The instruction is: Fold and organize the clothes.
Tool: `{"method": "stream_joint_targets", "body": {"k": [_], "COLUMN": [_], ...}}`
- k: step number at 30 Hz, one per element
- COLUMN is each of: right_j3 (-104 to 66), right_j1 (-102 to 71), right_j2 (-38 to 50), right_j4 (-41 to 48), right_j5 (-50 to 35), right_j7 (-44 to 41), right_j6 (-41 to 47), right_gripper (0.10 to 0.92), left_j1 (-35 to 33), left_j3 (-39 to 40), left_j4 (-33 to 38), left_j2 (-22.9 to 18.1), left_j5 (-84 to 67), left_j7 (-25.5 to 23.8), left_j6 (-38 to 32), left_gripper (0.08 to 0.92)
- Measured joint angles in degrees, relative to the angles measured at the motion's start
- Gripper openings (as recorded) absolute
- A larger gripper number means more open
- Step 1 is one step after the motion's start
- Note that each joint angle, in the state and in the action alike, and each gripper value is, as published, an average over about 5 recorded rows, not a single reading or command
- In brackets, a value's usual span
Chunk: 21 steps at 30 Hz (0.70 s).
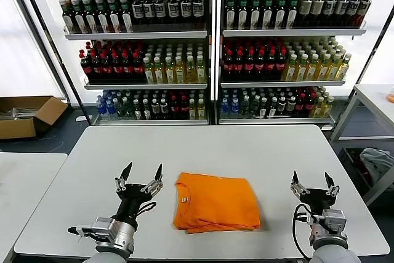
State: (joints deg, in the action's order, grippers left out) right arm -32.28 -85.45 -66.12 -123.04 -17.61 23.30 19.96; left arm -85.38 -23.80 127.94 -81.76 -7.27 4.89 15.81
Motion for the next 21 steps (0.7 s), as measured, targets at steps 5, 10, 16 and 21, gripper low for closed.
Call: {"method": "stream_joint_targets", "body": {"k": [5,10,16,21], "right_j3": [0.0,0.1,0.4,0.1], "right_j1": [1.0,2.2,3.0,3.4], "right_j2": [-1.7,-2.3,-2.6,-2.5], "right_j4": [0.0,-0.9,-1.1,-1.4], "right_j5": [0.4,0.9,2.0,2.4], "right_j7": [0.3,0.6,1.0,1.4], "right_j6": [-0.6,-0.1,0.9,2.1], "right_gripper": [0.823,0.823,0.823,0.823], "left_j1": [0.6,0.4,-0.5,-1.4], "left_j3": [-0.7,-1.8,-2.7,-3.3], "left_j4": [-1.1,-1.3,-0.5,-0.2], "left_j2": [0.0,-0.7,-2.3,-3.1], "left_j5": [0.3,0.3,0.2,-0.3], "left_j7": [0.3,-0.1,-0.6,-1.0], "left_j6": [-1.4,-2.0,-1.7,-1.3], "left_gripper": [0.823,0.823,0.823,0.823]}}
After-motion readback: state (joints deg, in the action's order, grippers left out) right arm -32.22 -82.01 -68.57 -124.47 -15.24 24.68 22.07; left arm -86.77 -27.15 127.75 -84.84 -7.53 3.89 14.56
